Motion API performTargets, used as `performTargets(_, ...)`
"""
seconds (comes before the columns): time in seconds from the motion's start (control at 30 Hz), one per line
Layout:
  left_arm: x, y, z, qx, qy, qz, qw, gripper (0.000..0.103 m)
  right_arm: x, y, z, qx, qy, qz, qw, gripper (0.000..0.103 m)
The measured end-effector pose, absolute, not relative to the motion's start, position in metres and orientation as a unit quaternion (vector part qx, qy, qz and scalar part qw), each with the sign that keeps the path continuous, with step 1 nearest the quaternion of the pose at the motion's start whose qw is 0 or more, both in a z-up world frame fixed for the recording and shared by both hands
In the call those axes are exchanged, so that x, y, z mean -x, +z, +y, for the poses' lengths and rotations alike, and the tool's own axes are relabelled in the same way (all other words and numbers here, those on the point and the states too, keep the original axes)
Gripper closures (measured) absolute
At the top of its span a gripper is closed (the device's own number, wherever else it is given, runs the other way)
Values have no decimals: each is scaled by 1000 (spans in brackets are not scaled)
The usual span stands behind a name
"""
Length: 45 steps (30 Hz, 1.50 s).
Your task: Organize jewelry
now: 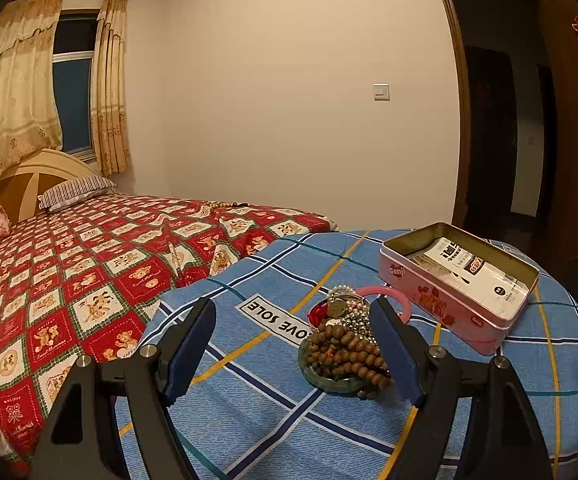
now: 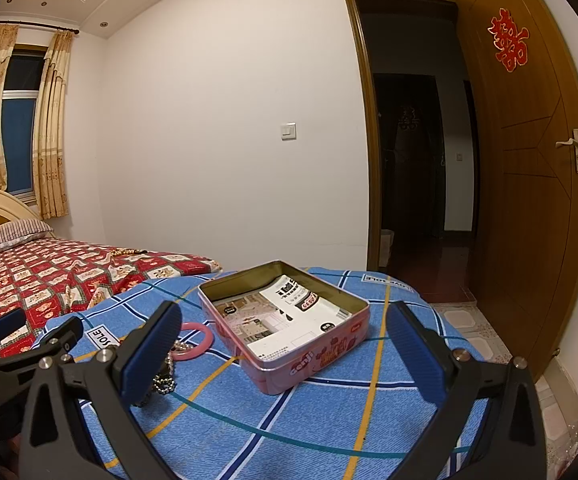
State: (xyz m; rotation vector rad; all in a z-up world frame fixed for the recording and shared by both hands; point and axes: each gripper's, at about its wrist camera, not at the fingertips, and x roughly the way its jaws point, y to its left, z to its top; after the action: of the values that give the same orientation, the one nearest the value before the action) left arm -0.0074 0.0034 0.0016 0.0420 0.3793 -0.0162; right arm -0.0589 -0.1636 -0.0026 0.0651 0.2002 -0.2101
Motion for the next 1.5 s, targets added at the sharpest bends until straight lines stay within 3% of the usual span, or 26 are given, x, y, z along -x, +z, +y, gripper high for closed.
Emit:
performTargets(1.23,8,2,3,-20,-8,187,982,24,58,-3,-164,-33,-105,101,989,0)
performTargets(1.4,12,5,20,17,-29,172,984,24,56,-4,-168,-43,-98,111,988,0)
performTargets(1.5,11,7,32,-13,-13,160,987,24,52,-6,-172,-52,-88,120,987,0)
